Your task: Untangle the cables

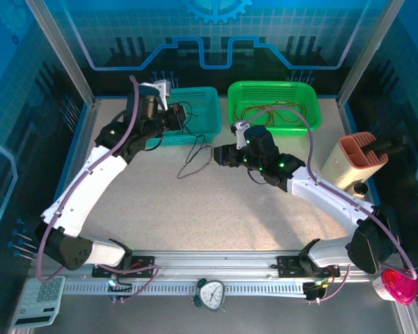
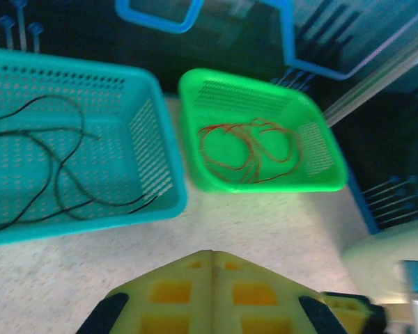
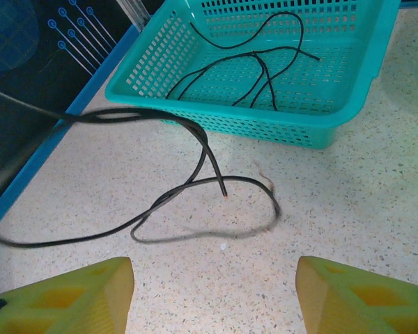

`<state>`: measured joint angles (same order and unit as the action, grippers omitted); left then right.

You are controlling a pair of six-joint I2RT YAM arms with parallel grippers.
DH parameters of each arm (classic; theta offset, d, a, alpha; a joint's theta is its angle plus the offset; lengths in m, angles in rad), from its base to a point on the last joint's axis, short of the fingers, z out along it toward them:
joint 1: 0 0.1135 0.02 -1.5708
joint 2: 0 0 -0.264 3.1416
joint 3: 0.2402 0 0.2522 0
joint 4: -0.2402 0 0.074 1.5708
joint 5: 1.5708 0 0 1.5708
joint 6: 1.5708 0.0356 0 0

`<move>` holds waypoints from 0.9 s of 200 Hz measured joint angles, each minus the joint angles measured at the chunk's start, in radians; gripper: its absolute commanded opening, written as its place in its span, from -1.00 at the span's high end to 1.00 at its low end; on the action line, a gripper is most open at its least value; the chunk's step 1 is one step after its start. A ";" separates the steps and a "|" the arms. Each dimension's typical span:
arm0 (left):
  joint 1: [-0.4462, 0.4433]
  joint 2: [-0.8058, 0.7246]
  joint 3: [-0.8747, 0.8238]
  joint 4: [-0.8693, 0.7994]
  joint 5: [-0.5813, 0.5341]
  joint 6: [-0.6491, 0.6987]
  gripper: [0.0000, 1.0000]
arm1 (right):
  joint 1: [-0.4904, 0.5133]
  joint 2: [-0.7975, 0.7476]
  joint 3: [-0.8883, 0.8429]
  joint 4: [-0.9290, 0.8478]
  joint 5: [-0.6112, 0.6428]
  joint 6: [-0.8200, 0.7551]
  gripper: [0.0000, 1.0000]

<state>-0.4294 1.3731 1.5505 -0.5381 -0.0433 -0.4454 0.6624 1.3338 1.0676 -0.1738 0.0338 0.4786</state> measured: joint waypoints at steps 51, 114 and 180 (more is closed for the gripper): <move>0.000 -0.006 0.126 0.008 0.072 -0.010 1.00 | 0.000 -0.003 0.000 0.000 0.003 -0.004 -0.31; 0.000 -0.004 0.209 0.020 0.124 -0.043 1.00 | -0.034 -0.034 -0.045 0.019 0.006 -0.016 -0.31; 0.000 0.019 0.285 0.020 0.145 -0.047 1.00 | -0.143 -0.043 -0.132 0.078 -0.115 -0.023 -0.31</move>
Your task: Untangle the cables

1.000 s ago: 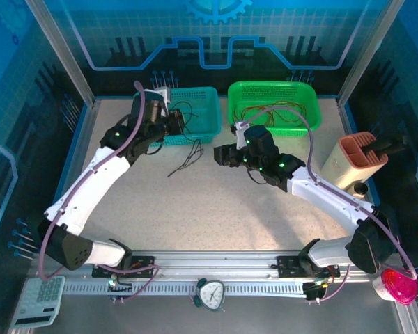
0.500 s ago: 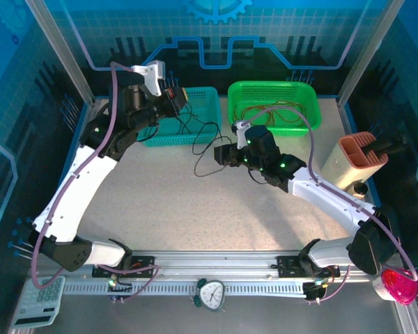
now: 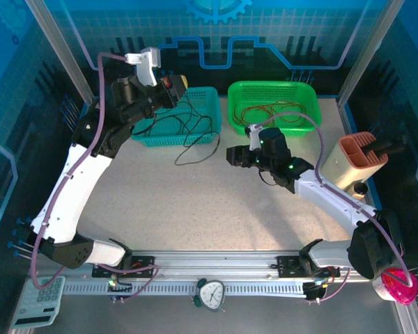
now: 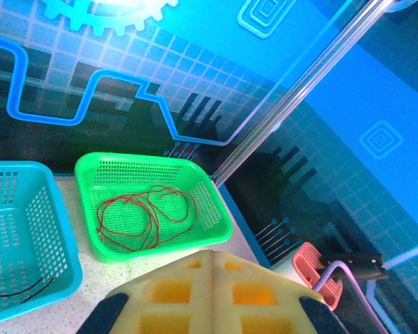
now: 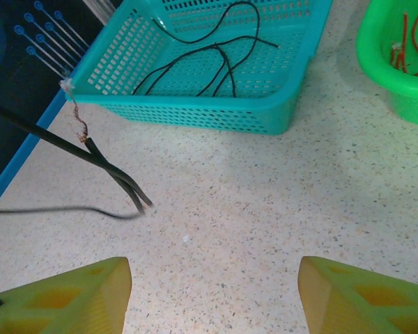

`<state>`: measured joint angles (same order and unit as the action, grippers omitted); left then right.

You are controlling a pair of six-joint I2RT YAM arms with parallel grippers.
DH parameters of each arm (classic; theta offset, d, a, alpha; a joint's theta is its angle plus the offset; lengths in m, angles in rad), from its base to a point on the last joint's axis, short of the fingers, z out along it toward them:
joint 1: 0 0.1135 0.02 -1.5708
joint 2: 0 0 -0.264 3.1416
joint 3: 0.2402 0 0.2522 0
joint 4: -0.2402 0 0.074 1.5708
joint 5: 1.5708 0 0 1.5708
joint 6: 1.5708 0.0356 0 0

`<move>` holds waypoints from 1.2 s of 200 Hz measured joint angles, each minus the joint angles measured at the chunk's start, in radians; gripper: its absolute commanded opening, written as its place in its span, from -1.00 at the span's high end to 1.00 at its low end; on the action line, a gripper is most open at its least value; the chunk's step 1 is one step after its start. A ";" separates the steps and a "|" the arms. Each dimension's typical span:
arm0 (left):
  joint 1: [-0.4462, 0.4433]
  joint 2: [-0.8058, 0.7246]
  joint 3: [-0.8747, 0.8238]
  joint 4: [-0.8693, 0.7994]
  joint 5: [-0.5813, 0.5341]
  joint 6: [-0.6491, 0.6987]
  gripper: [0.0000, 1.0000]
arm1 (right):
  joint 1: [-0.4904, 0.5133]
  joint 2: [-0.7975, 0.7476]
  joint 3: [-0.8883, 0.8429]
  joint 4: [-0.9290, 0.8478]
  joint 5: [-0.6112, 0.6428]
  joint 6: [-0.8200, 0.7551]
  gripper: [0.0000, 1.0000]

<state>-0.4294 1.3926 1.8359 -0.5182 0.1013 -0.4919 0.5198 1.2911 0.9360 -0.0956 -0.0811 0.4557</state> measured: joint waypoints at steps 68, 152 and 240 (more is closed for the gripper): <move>0.000 0.018 0.027 0.039 0.041 -0.041 1.00 | -0.077 -0.012 -0.067 0.116 -0.186 -0.017 -0.30; -0.002 0.032 0.059 0.084 0.073 -0.099 1.00 | -0.085 0.024 -0.091 0.240 -0.246 0.041 -0.31; -0.026 0.034 0.061 0.099 0.080 -0.121 1.00 | -0.087 0.150 -0.086 0.383 -0.267 0.106 1.00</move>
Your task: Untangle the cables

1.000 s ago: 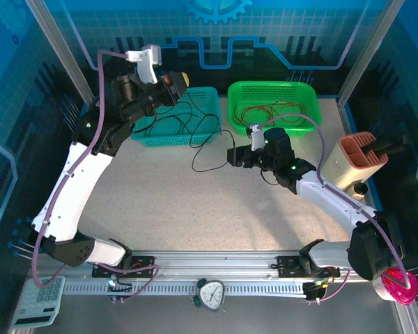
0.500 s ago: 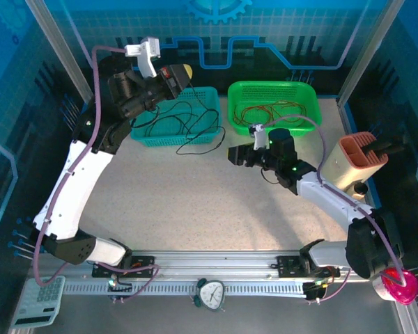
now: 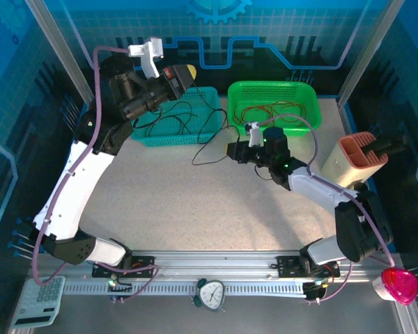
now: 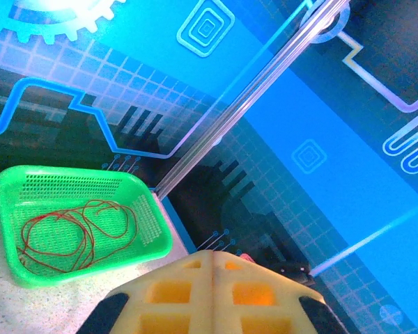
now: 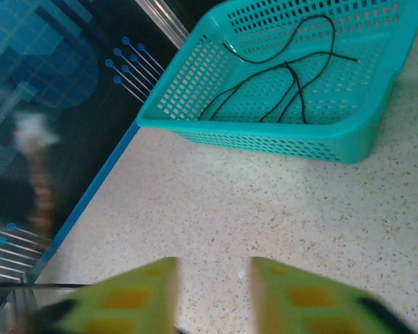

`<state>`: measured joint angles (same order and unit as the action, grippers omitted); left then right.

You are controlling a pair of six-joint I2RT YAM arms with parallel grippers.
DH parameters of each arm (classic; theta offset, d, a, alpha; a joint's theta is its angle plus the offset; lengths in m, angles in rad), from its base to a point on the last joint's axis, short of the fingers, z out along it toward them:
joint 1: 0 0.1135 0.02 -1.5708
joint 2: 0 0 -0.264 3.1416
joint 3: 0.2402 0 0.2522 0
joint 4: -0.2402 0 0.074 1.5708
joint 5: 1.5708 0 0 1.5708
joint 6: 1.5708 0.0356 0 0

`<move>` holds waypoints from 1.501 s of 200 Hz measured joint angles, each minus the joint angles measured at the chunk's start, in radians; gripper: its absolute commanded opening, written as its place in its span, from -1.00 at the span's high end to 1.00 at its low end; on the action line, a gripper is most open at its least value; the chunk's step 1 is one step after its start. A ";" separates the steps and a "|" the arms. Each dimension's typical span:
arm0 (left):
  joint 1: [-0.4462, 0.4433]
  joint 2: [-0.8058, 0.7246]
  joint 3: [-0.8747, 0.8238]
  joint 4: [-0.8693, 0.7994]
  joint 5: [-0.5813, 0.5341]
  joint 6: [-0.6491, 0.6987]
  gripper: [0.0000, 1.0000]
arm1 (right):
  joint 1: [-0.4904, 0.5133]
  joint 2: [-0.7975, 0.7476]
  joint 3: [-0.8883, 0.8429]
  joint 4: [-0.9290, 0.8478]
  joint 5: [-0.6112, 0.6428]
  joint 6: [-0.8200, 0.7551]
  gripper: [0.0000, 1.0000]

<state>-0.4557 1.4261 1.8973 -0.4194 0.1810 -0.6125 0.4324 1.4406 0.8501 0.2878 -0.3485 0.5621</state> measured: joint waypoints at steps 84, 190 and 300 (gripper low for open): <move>0.000 0.002 0.058 -0.025 -0.086 0.093 1.00 | -0.154 -0.052 -0.037 -0.073 0.143 0.022 1.00; 0.245 -0.097 0.037 -0.053 -0.230 0.194 1.00 | -0.348 -0.155 -0.064 -0.261 0.297 0.037 1.00; 0.307 0.078 0.134 0.039 -0.246 0.201 1.00 | -0.348 -0.245 -0.068 -0.320 0.300 0.037 1.00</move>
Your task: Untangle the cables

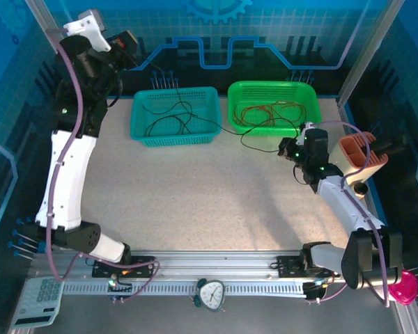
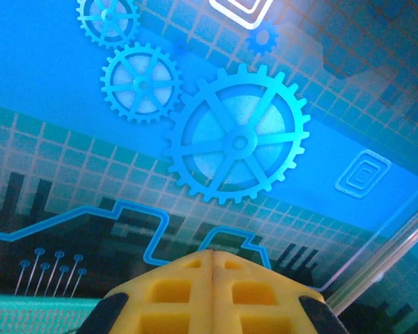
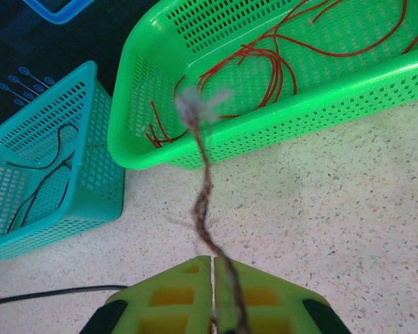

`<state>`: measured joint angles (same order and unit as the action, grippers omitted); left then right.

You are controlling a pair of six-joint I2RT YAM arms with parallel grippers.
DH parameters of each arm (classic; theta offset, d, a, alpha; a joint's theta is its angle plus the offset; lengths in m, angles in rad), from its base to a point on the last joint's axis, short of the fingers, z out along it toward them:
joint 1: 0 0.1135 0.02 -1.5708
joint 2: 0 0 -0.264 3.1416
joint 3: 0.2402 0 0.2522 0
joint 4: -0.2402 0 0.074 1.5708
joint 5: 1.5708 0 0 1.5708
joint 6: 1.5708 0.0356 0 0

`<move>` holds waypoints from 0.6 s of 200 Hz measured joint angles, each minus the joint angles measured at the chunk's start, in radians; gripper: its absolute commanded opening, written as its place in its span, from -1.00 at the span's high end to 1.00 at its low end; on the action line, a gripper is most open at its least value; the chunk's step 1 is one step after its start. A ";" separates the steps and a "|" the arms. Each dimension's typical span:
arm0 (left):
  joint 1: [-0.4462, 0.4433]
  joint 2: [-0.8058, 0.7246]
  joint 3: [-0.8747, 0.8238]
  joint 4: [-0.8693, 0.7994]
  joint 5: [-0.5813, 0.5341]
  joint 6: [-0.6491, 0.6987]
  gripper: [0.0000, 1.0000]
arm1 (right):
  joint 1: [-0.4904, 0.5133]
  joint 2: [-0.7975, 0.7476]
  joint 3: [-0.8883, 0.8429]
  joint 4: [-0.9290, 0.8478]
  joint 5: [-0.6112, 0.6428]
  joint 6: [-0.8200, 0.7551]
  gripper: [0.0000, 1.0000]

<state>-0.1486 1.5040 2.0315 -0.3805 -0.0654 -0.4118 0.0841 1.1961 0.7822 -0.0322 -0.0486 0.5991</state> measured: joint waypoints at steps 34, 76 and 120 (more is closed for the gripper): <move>0.000 0.142 0.127 0.057 -0.002 0.000 1.00 | 0.000 -0.033 -0.005 -0.023 -0.004 0.000 1.00; 0.000 0.320 0.323 0.084 -0.041 0.053 1.00 | 0.001 -0.098 -0.005 -0.061 -0.003 -0.006 1.00; 0.000 0.476 0.475 0.115 -0.069 0.083 1.00 | 0.003 -0.124 -0.005 -0.095 -0.005 -0.008 1.00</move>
<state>-0.1482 1.9797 2.5061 -0.2657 -0.1349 -0.3290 0.0868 1.0721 0.7776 -0.1272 -0.0540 0.5907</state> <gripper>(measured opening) 0.052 0.078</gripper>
